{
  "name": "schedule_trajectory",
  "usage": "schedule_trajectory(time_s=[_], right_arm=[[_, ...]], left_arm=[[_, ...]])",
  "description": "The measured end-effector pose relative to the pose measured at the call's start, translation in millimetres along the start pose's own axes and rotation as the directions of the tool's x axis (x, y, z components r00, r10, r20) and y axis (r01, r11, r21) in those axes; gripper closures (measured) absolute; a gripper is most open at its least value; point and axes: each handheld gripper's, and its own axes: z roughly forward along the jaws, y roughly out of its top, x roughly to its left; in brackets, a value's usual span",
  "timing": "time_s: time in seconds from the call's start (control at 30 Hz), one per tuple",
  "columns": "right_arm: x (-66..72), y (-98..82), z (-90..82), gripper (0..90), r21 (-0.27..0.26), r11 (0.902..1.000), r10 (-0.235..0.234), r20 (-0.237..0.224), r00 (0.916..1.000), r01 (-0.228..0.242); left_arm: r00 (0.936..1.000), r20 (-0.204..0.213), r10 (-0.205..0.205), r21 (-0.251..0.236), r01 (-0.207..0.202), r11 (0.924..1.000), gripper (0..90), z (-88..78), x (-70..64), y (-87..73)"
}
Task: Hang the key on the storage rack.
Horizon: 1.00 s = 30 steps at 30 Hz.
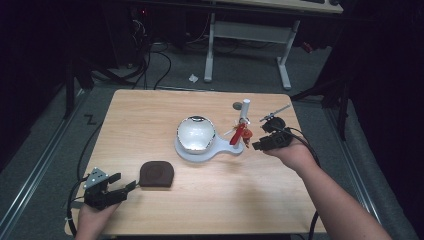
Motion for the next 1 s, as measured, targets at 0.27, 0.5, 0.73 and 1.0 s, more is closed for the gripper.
schedule_trajectory(time_s=[0.27,0.5,0.73,1.0], right_arm=[[-2.3,-14.5,-11.3,55.5,-0.042,0.9991,0.002,0.028,0.9996,-0.001],[-4.6,-31.2,-19.4,54.9,-0.090,0.9959,0.003,0.056,0.9984,0.002],[0.5,-50.4,-19.8,53.6,-0.123,0.9920,-0.020,0.069,0.9974,0.029],[7.8,-78.2,-11.6,51.1,-0.191,0.9814,-0.006,0.071,0.9975,0.020]], left_arm=[[1.0000,0.001,0.008,0.003,-0.008,1.0000,29.1,1.4,-2.1,0.1],[0.9997,-0.001,0.025,0.001,-0.025,0.9997,29.0,1.8,-4.9,0.5],[0.9991,0.005,0.042,-0.007,-0.042,0.9991,29.3,2.6,-8.7,0.8],[0.9979,0.007,0.064,-0.012,-0.064,0.9979,29.6,3.9,-14.0,1.2]])
